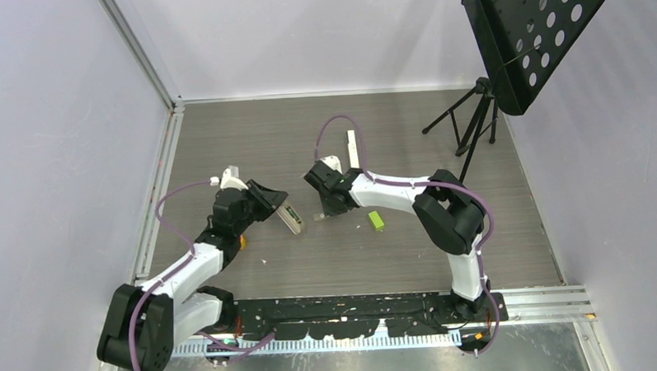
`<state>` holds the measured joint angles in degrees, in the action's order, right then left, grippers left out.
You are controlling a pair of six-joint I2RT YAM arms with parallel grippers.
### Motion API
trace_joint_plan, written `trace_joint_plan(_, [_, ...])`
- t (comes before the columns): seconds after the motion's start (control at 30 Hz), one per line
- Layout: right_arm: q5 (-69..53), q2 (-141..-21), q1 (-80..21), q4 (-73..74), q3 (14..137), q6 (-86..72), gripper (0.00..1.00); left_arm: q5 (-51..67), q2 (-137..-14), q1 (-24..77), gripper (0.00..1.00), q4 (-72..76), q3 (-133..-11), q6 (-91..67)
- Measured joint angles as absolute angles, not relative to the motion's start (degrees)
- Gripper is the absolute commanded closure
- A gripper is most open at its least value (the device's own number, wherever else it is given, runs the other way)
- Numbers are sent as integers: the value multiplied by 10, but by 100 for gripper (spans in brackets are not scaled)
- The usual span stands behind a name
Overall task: Load the batteries into the remote control
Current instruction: Pick up the battery cover at the center of the board.
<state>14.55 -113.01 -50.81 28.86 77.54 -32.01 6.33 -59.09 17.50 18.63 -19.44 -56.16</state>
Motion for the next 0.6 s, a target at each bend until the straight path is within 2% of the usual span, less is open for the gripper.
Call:
trace_joint_plan(0.33, [221,-1074,-504,281,699,-336,100,100,-710,194,100,247,-234,-553])
trace_joint_plan(0.6, [248,-982,-473,317,641,-381,100,32,-858,305,100,320,-294,-549])
